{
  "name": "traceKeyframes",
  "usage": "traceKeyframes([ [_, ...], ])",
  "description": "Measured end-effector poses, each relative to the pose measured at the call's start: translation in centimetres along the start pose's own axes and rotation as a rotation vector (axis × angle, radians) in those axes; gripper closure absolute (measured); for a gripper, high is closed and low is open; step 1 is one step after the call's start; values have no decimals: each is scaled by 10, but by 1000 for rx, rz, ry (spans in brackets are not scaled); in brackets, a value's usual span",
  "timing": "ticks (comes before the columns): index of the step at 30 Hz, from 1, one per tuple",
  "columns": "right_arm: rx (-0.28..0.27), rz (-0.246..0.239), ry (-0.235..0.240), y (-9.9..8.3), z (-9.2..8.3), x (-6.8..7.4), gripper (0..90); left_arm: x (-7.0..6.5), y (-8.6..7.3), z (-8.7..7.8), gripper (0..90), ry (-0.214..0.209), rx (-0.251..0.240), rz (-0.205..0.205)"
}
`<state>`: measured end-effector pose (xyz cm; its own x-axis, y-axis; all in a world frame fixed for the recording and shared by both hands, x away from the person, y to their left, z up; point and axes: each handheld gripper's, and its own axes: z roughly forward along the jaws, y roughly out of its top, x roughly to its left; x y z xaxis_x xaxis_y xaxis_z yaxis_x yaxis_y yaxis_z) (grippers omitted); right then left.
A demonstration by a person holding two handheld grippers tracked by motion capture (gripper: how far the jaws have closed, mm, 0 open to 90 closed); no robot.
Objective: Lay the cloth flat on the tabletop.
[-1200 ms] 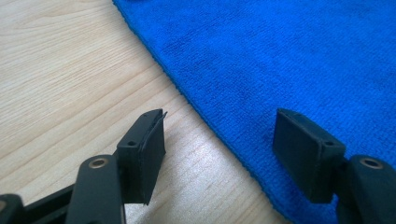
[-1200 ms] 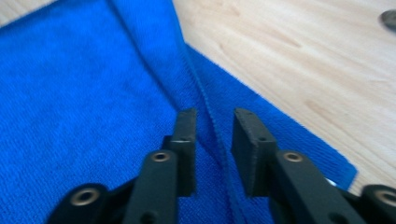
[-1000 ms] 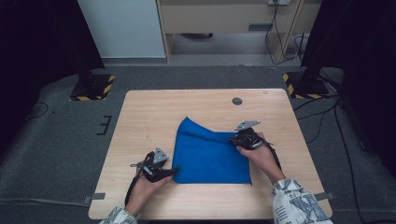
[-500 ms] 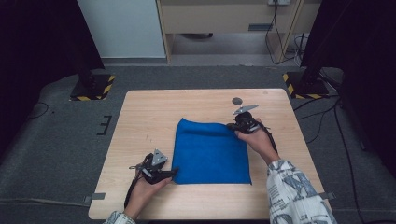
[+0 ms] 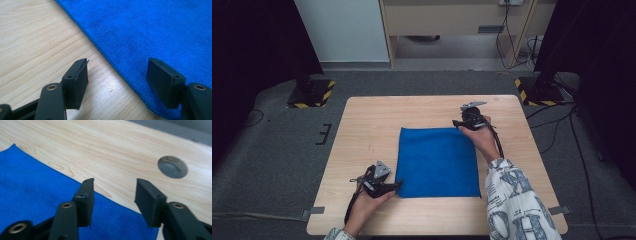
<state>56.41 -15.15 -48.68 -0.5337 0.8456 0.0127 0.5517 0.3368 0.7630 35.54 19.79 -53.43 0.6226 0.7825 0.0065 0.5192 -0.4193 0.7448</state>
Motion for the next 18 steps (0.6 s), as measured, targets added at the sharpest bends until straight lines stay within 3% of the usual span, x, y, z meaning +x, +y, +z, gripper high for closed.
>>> traceKeyframes([
  [12,-71,2,57,-15,-41,23,307,1,3,0,203,17,22,-4],
  [18,-70,12,111,-25,-52,38,231,4,6,-3,110,14,-4,-32],
])
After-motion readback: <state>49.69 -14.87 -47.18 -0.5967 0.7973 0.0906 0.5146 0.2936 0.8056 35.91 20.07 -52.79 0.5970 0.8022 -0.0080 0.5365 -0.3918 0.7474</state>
